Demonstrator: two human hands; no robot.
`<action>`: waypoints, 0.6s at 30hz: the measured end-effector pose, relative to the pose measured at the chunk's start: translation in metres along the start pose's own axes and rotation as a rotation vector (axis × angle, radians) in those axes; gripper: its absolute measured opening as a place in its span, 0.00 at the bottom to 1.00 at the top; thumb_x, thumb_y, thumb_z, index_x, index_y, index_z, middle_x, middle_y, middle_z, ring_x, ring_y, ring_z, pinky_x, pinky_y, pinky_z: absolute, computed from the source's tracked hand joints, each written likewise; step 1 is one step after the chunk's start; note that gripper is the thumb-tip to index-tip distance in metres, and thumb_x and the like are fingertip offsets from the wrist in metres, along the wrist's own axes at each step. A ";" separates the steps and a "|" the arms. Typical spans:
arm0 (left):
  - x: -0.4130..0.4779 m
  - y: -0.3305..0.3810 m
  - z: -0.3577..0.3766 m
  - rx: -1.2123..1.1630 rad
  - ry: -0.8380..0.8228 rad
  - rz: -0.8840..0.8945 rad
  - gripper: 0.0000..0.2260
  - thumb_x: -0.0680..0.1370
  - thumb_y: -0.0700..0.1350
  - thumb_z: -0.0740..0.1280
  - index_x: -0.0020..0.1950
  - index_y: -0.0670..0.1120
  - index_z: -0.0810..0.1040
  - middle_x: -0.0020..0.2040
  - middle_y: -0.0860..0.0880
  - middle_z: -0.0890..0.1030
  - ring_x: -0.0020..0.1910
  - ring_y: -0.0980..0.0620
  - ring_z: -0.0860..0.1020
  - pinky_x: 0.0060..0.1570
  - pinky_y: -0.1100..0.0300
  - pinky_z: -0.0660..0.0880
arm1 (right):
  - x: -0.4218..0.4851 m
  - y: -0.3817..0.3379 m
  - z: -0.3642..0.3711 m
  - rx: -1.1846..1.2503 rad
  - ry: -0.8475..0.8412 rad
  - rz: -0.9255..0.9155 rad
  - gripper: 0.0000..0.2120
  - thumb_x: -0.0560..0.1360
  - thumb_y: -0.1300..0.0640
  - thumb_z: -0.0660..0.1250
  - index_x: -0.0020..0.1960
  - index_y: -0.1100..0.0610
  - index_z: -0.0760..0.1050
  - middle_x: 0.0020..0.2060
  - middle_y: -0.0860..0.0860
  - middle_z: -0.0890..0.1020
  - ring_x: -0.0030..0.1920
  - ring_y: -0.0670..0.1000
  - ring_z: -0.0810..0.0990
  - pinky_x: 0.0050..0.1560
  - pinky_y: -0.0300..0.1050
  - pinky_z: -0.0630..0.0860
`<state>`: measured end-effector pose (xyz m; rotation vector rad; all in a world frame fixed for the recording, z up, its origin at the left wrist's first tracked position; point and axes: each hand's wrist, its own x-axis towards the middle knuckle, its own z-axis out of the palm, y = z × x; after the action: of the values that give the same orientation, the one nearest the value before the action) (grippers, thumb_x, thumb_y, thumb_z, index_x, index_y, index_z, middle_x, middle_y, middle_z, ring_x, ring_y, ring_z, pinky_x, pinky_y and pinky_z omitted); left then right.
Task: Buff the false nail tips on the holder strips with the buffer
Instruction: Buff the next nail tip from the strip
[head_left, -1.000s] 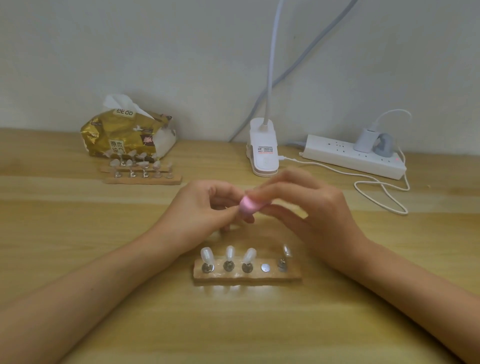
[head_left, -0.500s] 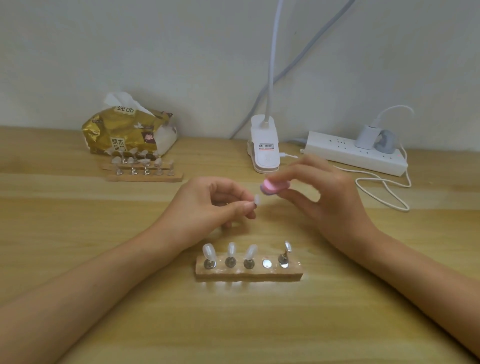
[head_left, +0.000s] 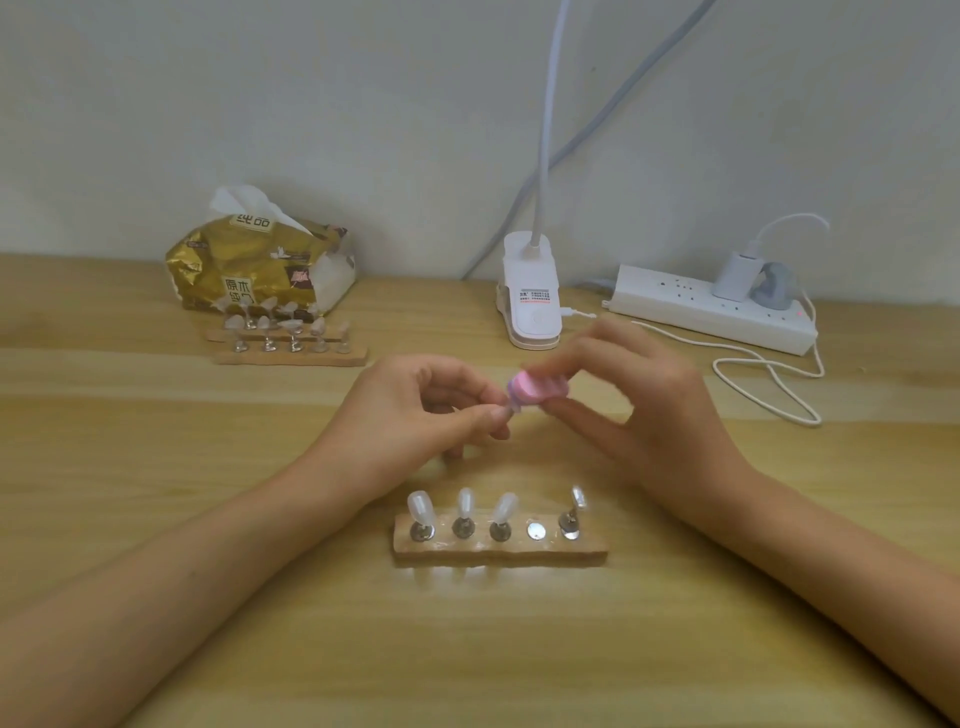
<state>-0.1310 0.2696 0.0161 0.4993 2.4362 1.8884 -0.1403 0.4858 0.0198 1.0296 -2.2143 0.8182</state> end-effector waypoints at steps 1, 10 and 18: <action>0.000 0.000 0.000 -0.005 -0.001 0.002 0.03 0.72 0.43 0.75 0.43 0.46 0.85 0.37 0.48 0.86 0.34 0.51 0.81 0.32 0.65 0.76 | 0.000 0.001 -0.002 0.004 0.020 0.020 0.07 0.74 0.64 0.75 0.52 0.59 0.83 0.43 0.53 0.79 0.45 0.49 0.79 0.47 0.48 0.77; -0.001 0.001 0.001 -0.018 -0.003 0.016 0.02 0.71 0.45 0.75 0.41 0.48 0.85 0.36 0.48 0.86 0.34 0.57 0.82 0.31 0.67 0.75 | -0.002 -0.001 -0.003 0.006 0.042 0.011 0.07 0.74 0.65 0.75 0.52 0.59 0.83 0.43 0.53 0.78 0.46 0.46 0.78 0.48 0.42 0.76; -0.001 0.001 0.001 -0.029 0.000 0.013 0.01 0.72 0.41 0.75 0.41 0.47 0.85 0.36 0.48 0.86 0.34 0.59 0.82 0.31 0.68 0.75 | -0.002 -0.005 -0.002 0.006 0.027 -0.027 0.07 0.74 0.65 0.75 0.50 0.59 0.82 0.43 0.52 0.78 0.45 0.46 0.78 0.48 0.40 0.75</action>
<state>-0.1298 0.2704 0.0163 0.5150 2.4077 1.9259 -0.1347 0.4856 0.0208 1.0427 -2.1720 0.8233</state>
